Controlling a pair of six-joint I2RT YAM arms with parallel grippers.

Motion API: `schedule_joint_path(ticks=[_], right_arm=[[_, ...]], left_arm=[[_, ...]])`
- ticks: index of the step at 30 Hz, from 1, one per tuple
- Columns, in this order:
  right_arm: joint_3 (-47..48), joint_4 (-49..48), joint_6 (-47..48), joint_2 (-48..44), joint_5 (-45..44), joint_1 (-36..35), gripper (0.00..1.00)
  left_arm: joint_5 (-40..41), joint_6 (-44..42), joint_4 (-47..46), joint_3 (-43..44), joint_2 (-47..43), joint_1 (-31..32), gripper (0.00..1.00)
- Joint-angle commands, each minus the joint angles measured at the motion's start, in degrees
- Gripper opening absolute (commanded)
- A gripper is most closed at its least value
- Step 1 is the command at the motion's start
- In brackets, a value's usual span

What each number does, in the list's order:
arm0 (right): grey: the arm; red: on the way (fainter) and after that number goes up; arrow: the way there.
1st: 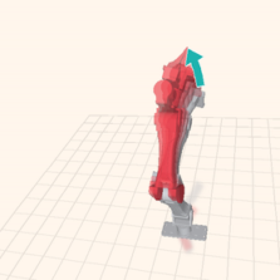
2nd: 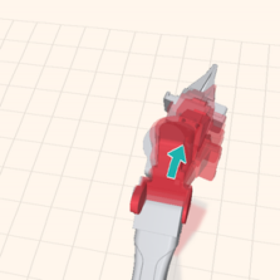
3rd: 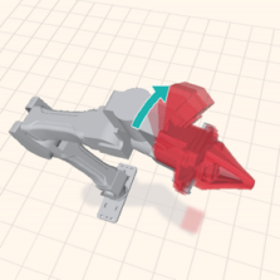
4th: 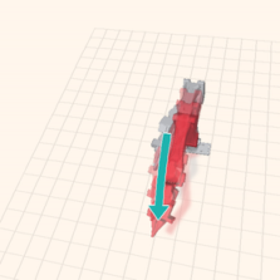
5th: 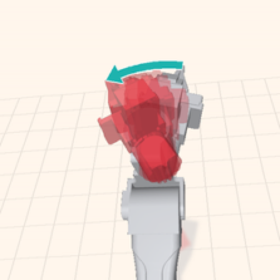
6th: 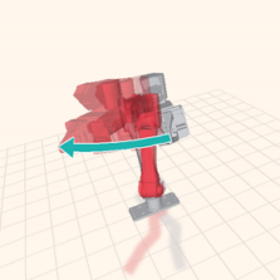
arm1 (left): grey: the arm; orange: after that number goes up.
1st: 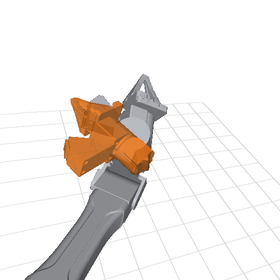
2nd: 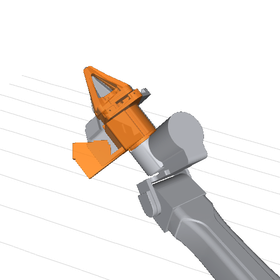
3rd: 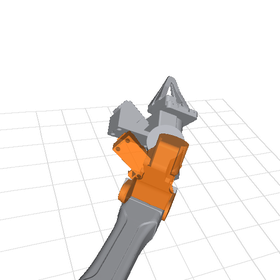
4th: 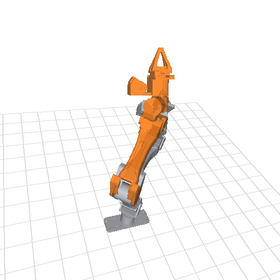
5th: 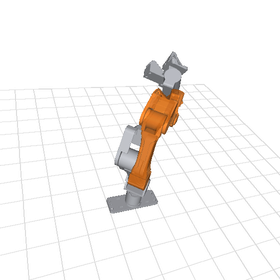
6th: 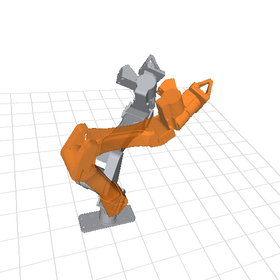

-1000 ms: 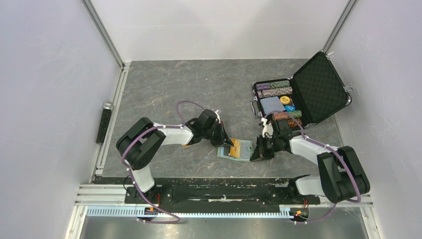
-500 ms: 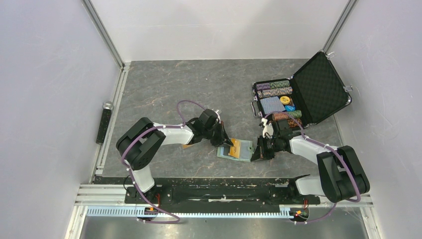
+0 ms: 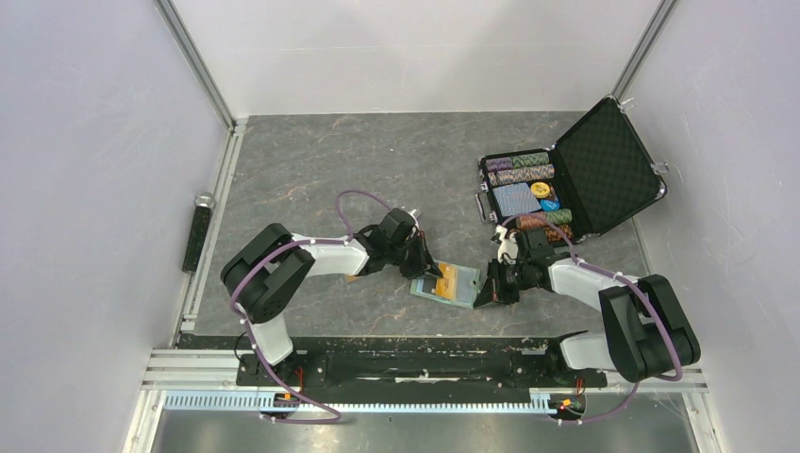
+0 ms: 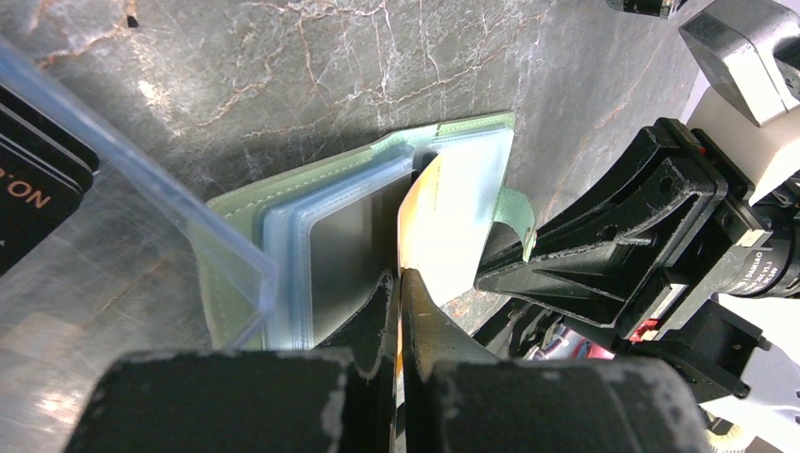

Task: Put the credit cards into the card holder
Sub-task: Insert the credit card into the card holder.

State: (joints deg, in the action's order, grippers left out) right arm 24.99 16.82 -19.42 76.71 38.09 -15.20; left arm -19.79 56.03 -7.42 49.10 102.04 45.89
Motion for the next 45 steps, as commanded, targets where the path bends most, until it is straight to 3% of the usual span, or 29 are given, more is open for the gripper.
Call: schedule_joint_path(ticks=[1,9,17,27,42,45], right_arm=[[-1.16,-2.01,-0.09,0.24,1.05,-0.18,0.00],[-0.66,-2.05,0.08,0.91,0.95,-0.22,0.00],[0.00,-1.37,0.93,1.26,0.22,-0.18,0.00],[2.28,1.07,2.87,1.89,-1.75,-0.22,0.00],[3.40,2.77,5.00,2.89,-2.92,-0.18,0.00],[3.53,2.73,4.94,2.90,-3.08,-0.18,0.00]], left_arm=[[2.85,-1.85,3.63,0.90,0.62,0.43,0.02],[-0.52,-2.72,3.91,2.20,2.86,1.63,0.02],[1.81,-8.60,16.17,9.07,4.09,3.33,0.02],[4.30,-10.50,23.98,12.14,3.08,3.94,0.02],[-1.62,-9.74,21.44,14.20,6.34,4.33,0.02],[-1.44,-11.26,24.20,16.37,7.77,4.81,0.07]])
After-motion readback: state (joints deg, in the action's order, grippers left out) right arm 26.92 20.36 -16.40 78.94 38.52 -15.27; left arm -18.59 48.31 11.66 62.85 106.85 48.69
